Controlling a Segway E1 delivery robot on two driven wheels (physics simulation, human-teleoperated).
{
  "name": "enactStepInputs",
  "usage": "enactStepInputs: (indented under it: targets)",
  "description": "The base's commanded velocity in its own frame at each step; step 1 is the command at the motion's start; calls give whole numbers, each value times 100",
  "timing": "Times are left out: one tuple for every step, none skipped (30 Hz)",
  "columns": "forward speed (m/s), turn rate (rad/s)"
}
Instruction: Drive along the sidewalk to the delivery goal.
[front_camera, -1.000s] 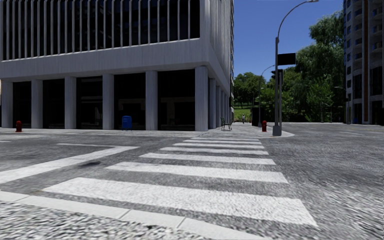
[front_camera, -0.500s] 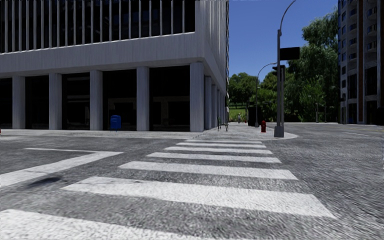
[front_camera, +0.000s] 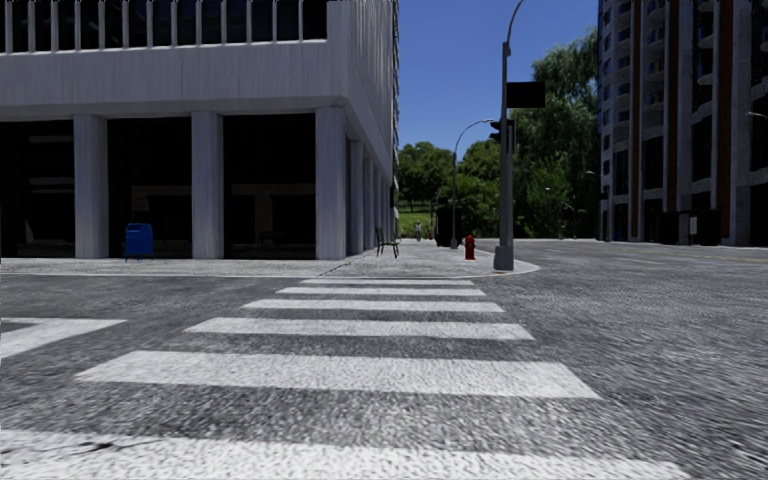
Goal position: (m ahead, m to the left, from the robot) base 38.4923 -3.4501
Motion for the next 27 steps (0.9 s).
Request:
enactStepInputs:
  targets:
    - [181, 0]
    - [181, 0]
    - [181, 0]
    - [181, 0]
    - [181, 0]
    - [181, 0]
    - [181, 0]
    - [181, 0]
    - [181, 0]
    - [181, 0]
    - [181, -19]
    - [181, -43]
    - [181, -43]
    - [181, -59]
    - [181, -64]
    - [181, -66]
    - [180, -70]
    - [180, -70]
    - [179, -72]
    - [178, -73]
    - [178, -65]
    - [178, -65]
    - [178, -19]
    - [177, -5]
    - [176, 0]
    - [176, 0]
    - [176, 0]
